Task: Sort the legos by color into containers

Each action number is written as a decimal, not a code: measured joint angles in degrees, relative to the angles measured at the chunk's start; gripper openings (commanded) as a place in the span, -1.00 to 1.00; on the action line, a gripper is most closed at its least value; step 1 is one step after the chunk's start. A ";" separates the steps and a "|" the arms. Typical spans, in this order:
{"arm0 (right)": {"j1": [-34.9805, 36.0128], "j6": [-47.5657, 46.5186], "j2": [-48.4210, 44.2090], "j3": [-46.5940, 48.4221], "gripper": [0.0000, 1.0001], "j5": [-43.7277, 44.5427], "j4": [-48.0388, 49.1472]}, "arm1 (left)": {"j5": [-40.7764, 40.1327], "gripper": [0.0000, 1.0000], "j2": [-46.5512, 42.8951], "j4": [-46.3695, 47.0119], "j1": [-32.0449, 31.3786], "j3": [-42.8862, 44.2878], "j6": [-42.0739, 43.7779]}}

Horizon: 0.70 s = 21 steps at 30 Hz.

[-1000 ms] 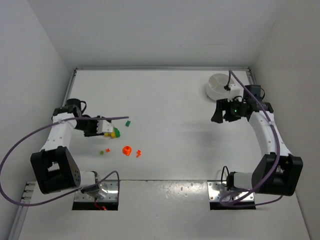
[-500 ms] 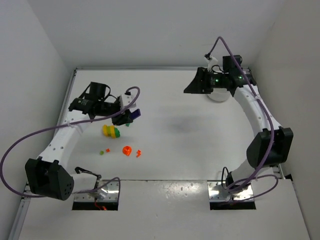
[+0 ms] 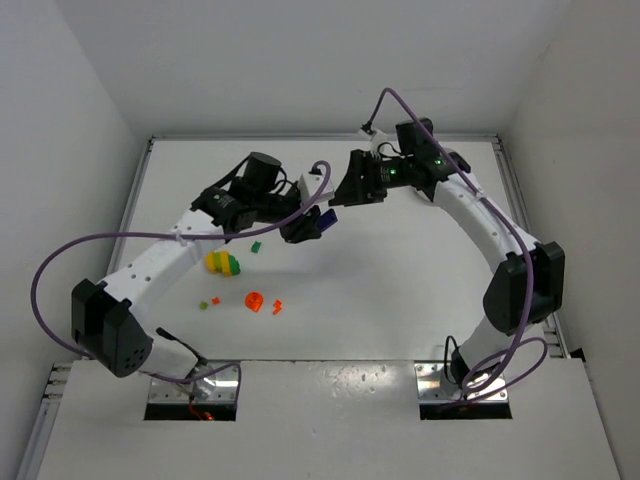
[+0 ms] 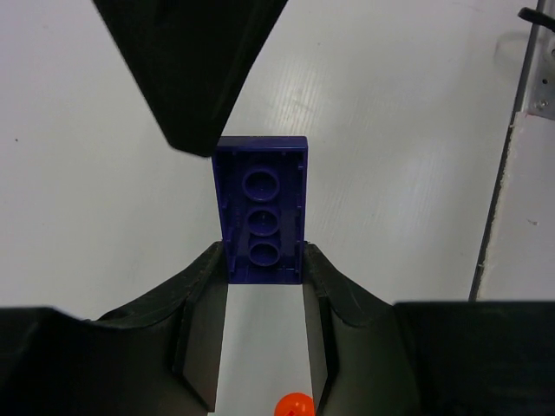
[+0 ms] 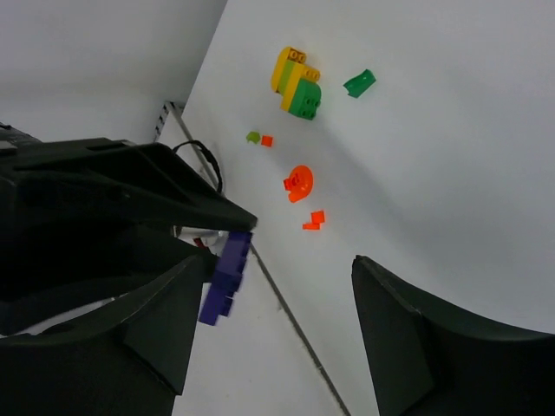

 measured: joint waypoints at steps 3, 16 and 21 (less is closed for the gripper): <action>0.79 0.52 0.00 0.00 0.43 0.00 0.04 | -2.99 -0.80 1.22 0.59 -1.57 0.00 -1.46; 4.09 2.03 0.00 -2.14 -0.21 -0.28 1.86 | -9.07 -0.80 1.75 2.21 -2.16 0.96 -2.45; 4.76 2.23 0.00 -2.19 -0.79 -0.17 1.92 | -9.66 -0.80 1.79 2.21 -2.16 1.38 -2.40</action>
